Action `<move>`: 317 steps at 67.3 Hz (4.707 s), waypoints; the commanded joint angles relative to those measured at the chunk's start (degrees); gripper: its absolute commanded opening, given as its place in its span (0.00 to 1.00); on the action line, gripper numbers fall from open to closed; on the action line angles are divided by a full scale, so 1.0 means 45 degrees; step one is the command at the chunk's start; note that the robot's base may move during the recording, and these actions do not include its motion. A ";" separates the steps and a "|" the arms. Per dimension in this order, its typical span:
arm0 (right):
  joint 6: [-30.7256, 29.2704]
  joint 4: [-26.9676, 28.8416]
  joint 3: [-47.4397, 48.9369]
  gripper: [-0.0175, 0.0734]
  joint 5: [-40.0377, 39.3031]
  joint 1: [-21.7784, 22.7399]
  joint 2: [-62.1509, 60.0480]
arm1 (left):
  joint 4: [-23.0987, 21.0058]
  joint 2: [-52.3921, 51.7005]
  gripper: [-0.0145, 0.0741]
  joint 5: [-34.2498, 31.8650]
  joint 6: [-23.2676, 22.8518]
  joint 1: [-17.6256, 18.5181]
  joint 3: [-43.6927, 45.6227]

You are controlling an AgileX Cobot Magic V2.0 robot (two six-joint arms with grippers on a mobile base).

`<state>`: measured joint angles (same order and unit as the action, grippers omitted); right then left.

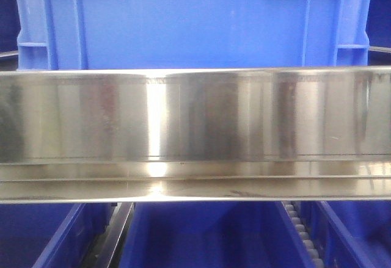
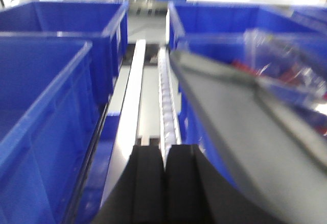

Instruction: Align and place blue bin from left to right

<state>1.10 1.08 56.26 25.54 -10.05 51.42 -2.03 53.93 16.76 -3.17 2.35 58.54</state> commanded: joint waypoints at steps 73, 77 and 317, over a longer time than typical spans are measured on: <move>0.3208 -0.2206 1.4465 0.11 0.9224 -0.4079 1.1921 | 0.3122 1.0311 0.04 0.8764 -0.3430 0.2816 1.2848; 0.3208 -0.2206 1.4690 0.11 0.9348 -0.4133 1.2120 | 0.3122 1.0311 0.04 0.8764 -0.3430 0.2816 1.2848; 0.3533 -0.2606 1.4920 0.11 0.9661 -0.4282 1.3631 | 0.5226 1.2182 0.32 1.0146 -0.5359 0.4460 1.2946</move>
<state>17.14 -9.12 123.20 68.55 -29.40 112.97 21.63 108.85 62.23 -26.94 22.20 116.34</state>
